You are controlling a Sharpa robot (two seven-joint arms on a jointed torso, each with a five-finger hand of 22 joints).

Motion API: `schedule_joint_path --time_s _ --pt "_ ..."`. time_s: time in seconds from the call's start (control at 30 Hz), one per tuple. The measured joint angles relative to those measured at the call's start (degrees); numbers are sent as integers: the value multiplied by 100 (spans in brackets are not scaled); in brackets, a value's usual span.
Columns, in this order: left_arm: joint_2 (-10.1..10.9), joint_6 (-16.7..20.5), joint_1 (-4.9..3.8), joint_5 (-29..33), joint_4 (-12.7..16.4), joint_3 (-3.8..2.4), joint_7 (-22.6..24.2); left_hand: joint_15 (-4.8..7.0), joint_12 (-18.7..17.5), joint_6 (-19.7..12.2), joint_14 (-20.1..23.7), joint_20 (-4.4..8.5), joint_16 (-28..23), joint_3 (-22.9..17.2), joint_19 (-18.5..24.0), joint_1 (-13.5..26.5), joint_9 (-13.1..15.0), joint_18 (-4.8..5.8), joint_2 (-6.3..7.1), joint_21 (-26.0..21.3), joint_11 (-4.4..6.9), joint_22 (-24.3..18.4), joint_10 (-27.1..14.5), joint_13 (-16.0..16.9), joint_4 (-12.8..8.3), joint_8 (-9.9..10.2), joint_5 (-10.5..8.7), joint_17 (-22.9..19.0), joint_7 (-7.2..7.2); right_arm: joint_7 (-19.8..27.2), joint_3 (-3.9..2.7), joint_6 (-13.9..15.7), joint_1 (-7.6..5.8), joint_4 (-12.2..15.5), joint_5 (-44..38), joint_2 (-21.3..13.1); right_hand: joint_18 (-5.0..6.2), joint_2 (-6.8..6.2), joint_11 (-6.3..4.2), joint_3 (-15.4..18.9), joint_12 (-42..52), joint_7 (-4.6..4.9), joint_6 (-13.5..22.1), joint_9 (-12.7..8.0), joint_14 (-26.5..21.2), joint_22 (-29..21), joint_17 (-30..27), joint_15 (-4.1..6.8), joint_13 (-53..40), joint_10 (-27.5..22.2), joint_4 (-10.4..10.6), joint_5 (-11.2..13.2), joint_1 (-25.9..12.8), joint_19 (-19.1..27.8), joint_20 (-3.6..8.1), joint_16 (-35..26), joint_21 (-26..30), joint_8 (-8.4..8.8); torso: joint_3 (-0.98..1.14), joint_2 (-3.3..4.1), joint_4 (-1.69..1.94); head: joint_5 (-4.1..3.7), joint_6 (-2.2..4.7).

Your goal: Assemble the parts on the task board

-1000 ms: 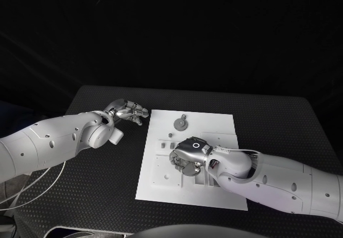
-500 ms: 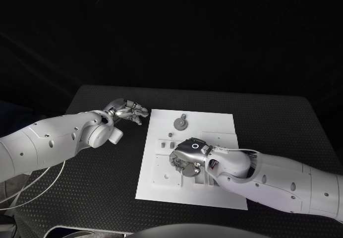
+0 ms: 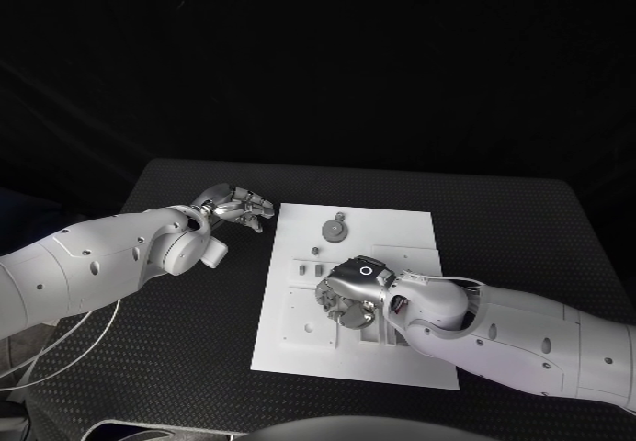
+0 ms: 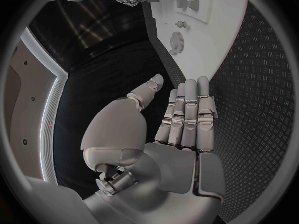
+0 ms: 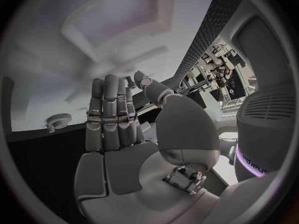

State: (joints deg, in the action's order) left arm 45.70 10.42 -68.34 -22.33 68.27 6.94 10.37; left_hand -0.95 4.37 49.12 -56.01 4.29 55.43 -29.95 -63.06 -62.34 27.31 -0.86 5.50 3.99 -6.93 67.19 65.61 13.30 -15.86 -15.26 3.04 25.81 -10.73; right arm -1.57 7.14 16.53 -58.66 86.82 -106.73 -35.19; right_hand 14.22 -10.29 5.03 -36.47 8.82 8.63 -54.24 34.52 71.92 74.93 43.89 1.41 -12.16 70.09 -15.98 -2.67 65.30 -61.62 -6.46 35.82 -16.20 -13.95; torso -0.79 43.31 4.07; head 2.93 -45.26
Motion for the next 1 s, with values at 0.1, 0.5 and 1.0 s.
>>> schedule_joint_path --time_s 0.1,0.5,1.0 --pt "-2 1 0 0 -4 2 0 0 0 0 0 0 0 0 0 0 0 0 0 0 0 -5 0 0 0 0 0 0 0 4 2 43 1 4 32 -20 0 -141 49 -8 -113 84 170 -33 -33 0 -8 -33 61 -140 12 0 -103 0 0 -24 34 66 1 0 1 0 4" --pt "-4 1 0 0 -13 1 0 0 0 0 0 0 0 0 0 0 0 0 0 0 0 -5 0 5 0 0 0 5 0 -8 15 213 -53 176 91 -248 -10 -314 183 -109 -291 150 333 -79 -76 -1 -15 -131 148 -426 145 0 -164 21 -21 -23 79 154 2 0 -1 -16 25" --pt "6 1 4 0 -36 1 2 0 0 0 0 0 0 0 0 0 1 0 0 0 0 -11 0 4 0 0 0 4 1 -43 -379 315 -643 800 382 -1092 -6 -406 91 -71 -265 139 546 -144 39 -2 37 -89 115 -291 315 0 -256 -94 11 69 49 214 6 -1 -12 -86 138"
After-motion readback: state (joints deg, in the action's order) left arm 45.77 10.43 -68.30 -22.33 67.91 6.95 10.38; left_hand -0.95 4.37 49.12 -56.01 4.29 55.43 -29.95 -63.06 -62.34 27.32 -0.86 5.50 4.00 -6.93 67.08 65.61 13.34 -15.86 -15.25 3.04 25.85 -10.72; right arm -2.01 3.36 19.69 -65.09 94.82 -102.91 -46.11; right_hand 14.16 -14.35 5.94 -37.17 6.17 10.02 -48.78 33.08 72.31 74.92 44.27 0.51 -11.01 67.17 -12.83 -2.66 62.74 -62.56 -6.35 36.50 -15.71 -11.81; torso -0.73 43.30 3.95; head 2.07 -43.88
